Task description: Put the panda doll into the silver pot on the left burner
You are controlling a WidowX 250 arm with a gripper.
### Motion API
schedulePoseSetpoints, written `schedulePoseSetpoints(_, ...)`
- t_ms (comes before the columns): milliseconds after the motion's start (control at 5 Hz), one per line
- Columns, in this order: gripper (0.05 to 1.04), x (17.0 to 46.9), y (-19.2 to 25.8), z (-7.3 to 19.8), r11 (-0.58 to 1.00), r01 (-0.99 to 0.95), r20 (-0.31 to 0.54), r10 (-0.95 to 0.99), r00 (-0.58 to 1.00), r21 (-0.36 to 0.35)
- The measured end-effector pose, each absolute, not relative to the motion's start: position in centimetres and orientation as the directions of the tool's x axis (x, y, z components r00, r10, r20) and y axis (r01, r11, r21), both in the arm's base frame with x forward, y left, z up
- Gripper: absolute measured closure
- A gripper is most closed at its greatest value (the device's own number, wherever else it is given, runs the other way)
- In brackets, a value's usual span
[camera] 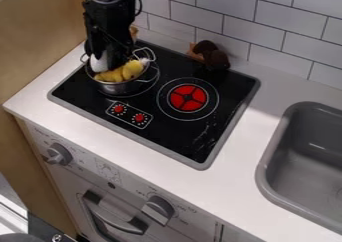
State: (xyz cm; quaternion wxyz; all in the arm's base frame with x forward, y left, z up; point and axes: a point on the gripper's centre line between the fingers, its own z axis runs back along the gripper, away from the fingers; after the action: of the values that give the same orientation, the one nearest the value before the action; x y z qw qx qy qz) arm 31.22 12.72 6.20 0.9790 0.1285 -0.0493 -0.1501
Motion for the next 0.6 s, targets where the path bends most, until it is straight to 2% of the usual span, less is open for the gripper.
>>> schedulePoseSetpoints(200,0.09,31.1,12.3,6.2,0.924,0.28,0.041,-0.3,0.953,0.259)
schedulePoseSetpoints(600,0.087,31.3,11.7,7.3,0.929,0.269,0.01,-0.281,0.96,0.254)
